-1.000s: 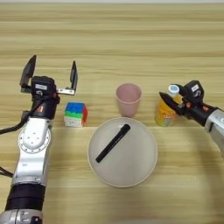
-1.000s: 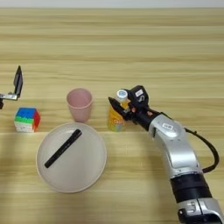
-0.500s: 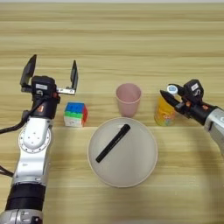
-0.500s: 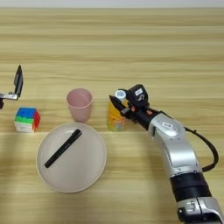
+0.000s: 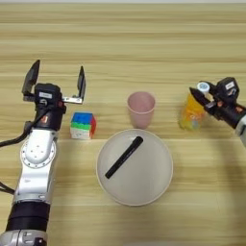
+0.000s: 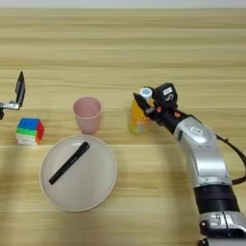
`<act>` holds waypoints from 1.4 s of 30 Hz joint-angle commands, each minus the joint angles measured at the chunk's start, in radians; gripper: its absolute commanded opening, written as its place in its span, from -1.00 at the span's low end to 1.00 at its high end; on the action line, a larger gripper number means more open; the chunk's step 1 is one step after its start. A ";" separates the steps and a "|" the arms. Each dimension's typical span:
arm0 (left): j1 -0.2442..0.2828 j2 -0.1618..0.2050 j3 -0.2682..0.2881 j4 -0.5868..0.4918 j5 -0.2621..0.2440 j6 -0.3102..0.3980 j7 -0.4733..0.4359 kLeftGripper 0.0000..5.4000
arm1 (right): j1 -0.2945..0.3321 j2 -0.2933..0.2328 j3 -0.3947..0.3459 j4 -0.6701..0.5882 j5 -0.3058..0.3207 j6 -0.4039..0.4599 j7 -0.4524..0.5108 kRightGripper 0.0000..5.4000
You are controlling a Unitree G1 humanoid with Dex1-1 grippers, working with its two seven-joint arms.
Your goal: Move the objects on the table
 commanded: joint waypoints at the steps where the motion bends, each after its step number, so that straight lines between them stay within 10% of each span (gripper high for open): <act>1: -0.008 0.003 -0.005 0.007 0.013 -0.007 0.005 1.00 | -0.043 -0.031 -0.051 0.038 0.014 -0.009 -0.017 -0.34; 32: -0.008 0.006 -0.004 0.005 0.016 -0.007 0.007 1.00 | -0.088 -0.048 -0.084 0.300 -0.030 -0.117 -0.047 -0.34; 42: -0.007 0.005 -0.006 0.007 0.016 -0.009 0.007 1.00 | -0.086 -0.048 -0.081 0.299 -0.026 -0.121 -0.041 0.12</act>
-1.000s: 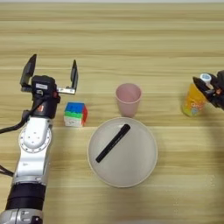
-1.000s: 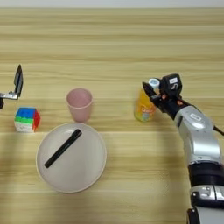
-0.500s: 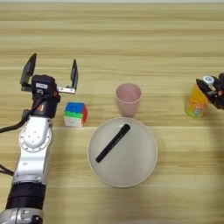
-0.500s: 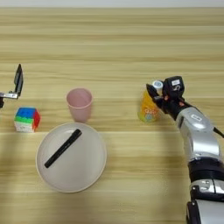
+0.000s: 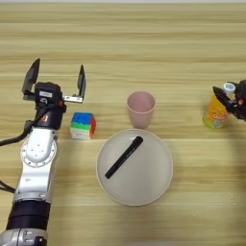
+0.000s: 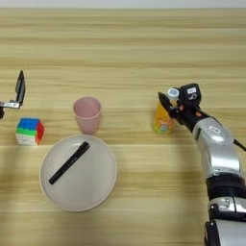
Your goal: Move the objects on the table
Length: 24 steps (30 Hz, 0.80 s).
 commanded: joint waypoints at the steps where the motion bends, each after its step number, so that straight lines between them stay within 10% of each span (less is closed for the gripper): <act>1: 0.001 0.004 -0.005 0.005 0.011 -0.008 0.002 1.00 | -0.008 0.001 0.003 -0.002 -0.002 -0.006 0.001 0.17; 24: 0.001 0.002 -0.010 0.009 0.015 -0.010 0.005 1.00 | -0.032 0.005 -0.016 -0.022 -0.010 -0.121 -0.067 0.99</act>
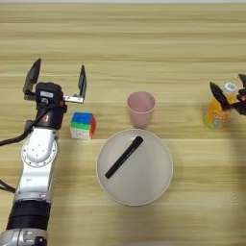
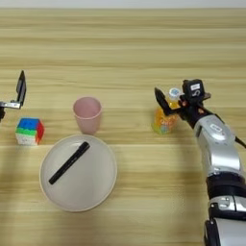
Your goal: Move the objects on the table
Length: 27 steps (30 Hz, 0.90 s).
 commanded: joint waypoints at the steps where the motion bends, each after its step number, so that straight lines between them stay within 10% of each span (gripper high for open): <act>1: 0.001 0.002 -0.005 0.010 0.013 -0.010 0.004 1.00 | -0.019 0.004 -0.005 -0.029 -0.013 -0.046 -0.024 0.99; 11: -0.001 0.001 -0.005 0.016 0.016 -0.012 0.007 1.00 | 0.015 0.030 0.015 -0.218 0.014 -0.137 -0.020 0.99; 27: -0.002 0.002 -0.006 0.023 0.014 -0.014 0.009 1.00 | 0.157 0.089 0.166 -0.555 0.091 0.053 0.058 0.99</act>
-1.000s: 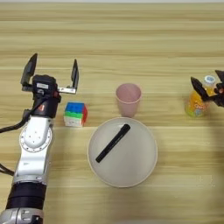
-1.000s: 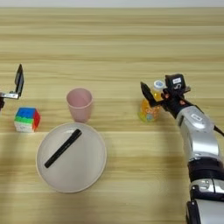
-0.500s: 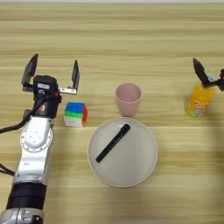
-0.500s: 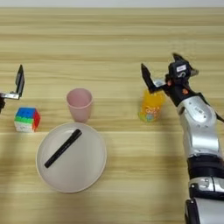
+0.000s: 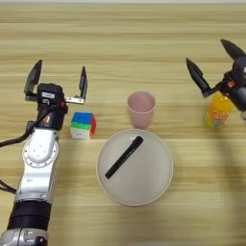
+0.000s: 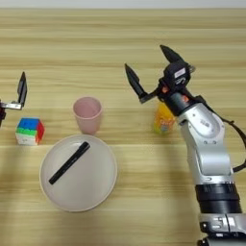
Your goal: Move the objects on the table
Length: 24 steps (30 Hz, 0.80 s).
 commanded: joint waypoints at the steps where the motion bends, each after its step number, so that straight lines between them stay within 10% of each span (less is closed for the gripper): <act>1: -0.003 0.003 -0.002 0.007 0.006 -0.005 0.002 1.00 | 0.032 0.023 0.043 -0.029 0.024 0.059 0.025 0.99; 24: -0.009 0.004 0.001 0.015 0.003 -0.011 0.006 1.00 | 0.083 0.056 0.229 0.137 -0.099 0.185 0.072 0.99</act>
